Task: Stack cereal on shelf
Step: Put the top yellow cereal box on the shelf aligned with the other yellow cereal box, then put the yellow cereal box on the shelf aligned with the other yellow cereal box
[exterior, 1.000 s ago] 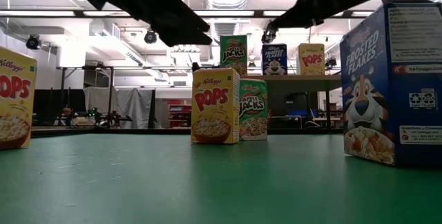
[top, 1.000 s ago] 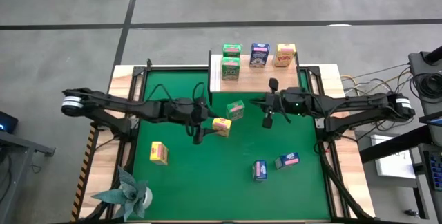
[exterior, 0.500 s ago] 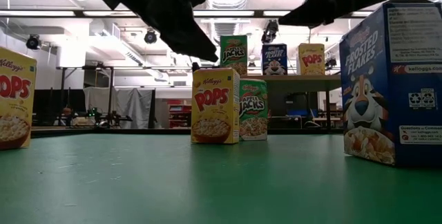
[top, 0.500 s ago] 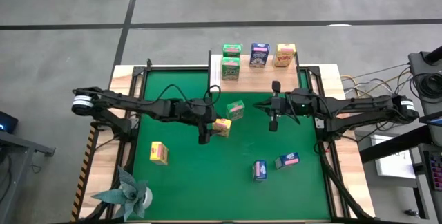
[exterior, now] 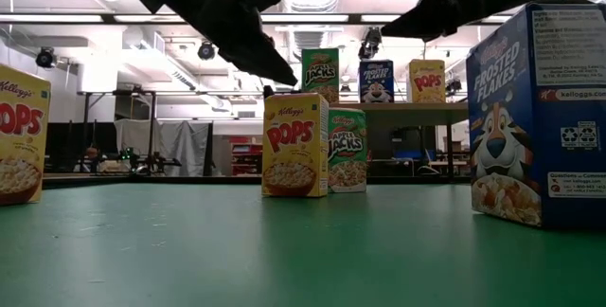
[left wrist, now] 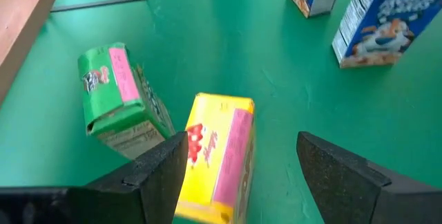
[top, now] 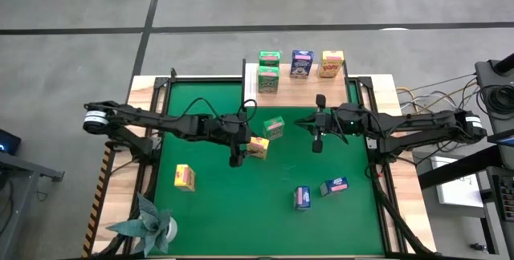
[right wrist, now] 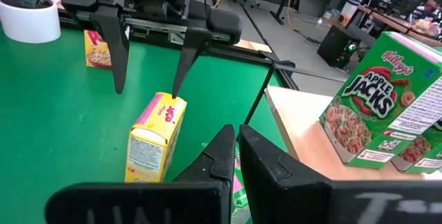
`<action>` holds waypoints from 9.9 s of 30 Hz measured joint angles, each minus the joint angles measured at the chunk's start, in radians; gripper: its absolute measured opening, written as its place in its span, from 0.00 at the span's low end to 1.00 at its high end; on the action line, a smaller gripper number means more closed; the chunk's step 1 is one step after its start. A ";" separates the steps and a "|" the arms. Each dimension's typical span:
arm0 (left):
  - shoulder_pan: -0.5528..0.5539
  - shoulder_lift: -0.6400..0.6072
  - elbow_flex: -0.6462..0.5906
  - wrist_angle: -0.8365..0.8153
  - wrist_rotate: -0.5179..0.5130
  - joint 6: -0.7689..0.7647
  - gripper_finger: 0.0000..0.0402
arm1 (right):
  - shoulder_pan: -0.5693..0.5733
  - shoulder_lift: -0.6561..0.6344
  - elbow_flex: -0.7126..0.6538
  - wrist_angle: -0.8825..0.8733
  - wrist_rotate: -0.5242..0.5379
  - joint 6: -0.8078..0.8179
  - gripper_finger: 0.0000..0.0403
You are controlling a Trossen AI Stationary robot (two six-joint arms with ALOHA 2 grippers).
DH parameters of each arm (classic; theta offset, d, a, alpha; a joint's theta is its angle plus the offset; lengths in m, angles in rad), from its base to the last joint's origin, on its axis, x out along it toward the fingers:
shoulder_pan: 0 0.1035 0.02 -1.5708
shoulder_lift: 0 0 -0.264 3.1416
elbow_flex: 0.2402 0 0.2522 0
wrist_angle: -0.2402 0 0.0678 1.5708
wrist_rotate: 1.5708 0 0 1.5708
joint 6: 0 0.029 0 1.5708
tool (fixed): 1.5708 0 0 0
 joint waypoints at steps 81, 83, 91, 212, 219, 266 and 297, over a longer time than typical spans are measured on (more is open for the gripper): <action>0.004 -0.396 -0.199 0.126 -0.158 0.348 0.63 | 0.131 0.820 0.774 -0.679 0.105 0.320 0.38; 0.004 -0.396 -0.199 0.126 -0.158 0.348 0.63 | 0.131 0.820 0.774 -0.679 0.105 0.313 0.36; 0.004 -0.396 -0.199 0.126 -0.158 0.339 0.63 | 0.128 0.761 0.784 -0.717 0.054 0.284 0.36; 0.003 -0.396 -0.199 0.114 -0.157 0.292 0.63 | -0.391 0.198 0.786 -1.341 0.359 0.141 0.03; 0.003 -0.396 -0.199 0.107 -0.157 0.285 0.63 | -0.390 0.198 0.758 -1.343 0.318 0.175 0.03; 0.004 -0.396 -0.199 0.098 -0.157 0.269 0.63 | -0.391 0.203 0.480 -1.081 0.429 0.140 0.03; 0.003 -0.396 -0.198 0.049 -0.157 0.133 0.63 | -0.253 0.093 0.439 -0.778 0.256 0.137 0.03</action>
